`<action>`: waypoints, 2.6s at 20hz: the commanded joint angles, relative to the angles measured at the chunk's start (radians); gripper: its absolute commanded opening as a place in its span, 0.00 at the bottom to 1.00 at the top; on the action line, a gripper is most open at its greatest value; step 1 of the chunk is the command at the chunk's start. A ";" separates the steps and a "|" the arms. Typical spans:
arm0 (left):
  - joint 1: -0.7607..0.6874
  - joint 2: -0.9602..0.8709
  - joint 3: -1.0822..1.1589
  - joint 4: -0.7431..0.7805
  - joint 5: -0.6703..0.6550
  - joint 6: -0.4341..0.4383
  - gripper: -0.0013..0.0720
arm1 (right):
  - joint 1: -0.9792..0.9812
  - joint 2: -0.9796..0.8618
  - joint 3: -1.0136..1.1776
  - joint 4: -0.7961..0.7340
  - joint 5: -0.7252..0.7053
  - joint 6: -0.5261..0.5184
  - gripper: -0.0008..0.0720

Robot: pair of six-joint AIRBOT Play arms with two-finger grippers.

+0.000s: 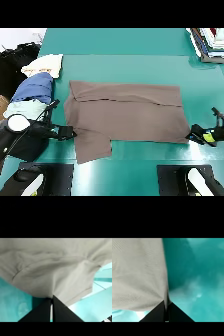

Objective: Fold the shirts.

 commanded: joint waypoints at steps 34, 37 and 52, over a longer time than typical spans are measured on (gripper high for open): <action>-0.215 -0.715 0.802 0.059 0.266 0.083 0.05 | -0.011 -0.740 0.558 0.295 -0.046 -0.298 0.71; -0.316 -0.759 0.805 0.053 0.340 0.076 0.05 | 0.005 -0.803 0.553 0.398 -0.016 -0.325 0.70; -0.508 -1.145 1.055 -0.106 0.354 0.076 0.05 | 0.277 -0.431 0.747 0.631 0.014 -0.272 0.04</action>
